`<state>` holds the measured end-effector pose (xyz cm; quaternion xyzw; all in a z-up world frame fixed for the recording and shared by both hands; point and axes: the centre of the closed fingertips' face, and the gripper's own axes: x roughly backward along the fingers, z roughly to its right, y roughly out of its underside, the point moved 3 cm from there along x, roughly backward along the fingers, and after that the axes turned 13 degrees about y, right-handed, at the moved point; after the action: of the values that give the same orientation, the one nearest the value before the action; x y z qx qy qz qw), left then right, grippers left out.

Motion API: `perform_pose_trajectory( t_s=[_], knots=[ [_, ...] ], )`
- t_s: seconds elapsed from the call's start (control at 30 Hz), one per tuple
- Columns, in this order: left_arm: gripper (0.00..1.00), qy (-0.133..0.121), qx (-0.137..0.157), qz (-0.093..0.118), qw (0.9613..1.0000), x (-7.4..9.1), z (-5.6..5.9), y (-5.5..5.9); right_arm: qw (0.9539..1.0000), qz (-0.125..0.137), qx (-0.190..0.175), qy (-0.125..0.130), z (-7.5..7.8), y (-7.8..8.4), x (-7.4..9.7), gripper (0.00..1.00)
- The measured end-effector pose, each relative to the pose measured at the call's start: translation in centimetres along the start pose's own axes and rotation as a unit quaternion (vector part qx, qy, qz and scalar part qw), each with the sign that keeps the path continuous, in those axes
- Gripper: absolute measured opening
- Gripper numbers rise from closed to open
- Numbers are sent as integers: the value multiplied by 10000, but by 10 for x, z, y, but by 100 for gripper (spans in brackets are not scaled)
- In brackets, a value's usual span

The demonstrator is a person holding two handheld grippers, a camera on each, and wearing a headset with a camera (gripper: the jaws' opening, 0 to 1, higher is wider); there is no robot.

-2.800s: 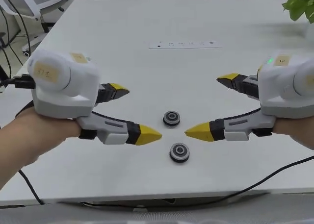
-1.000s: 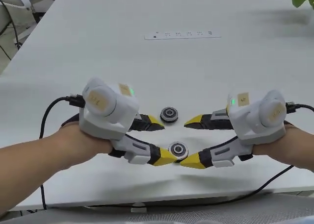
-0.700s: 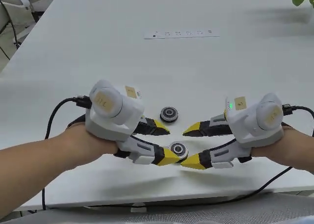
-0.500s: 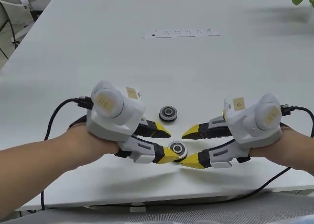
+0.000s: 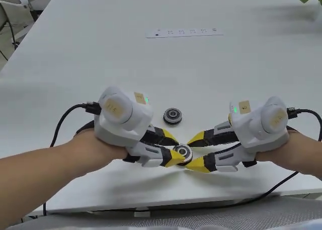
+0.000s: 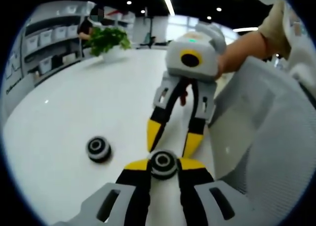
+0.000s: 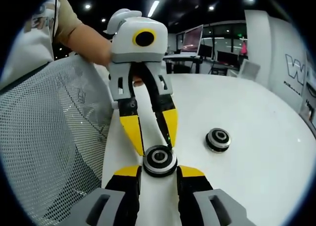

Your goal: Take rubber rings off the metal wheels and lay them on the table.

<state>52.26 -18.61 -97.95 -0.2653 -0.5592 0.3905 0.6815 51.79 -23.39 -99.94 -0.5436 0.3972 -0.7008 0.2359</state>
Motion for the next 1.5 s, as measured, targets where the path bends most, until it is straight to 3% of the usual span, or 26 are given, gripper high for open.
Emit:
perform_pose_trajectory(
  t_s=[0.37, 0.53, 0.77, 1.5],
  knots=[
    [16, -46, -205, -65, 9998, -2, 0, 2, 10000, 16, -32, 15, 0, -1, 1, 26],
    [15, -107, -532, -191, 9983, -3, 1, 3, 10000, 38, -63, 47, 1, -1, 0, 26],
    [14, -116, -739, -251, 9969, -5, 2, 2, 10000, 28, -65, 42, 0, -1, 1, 26],
    [14, -176, -758, -194, 9968, -6, 2, 1, 9996, 72, -254, 53, 1, -2, 1, 23]
  ],
)
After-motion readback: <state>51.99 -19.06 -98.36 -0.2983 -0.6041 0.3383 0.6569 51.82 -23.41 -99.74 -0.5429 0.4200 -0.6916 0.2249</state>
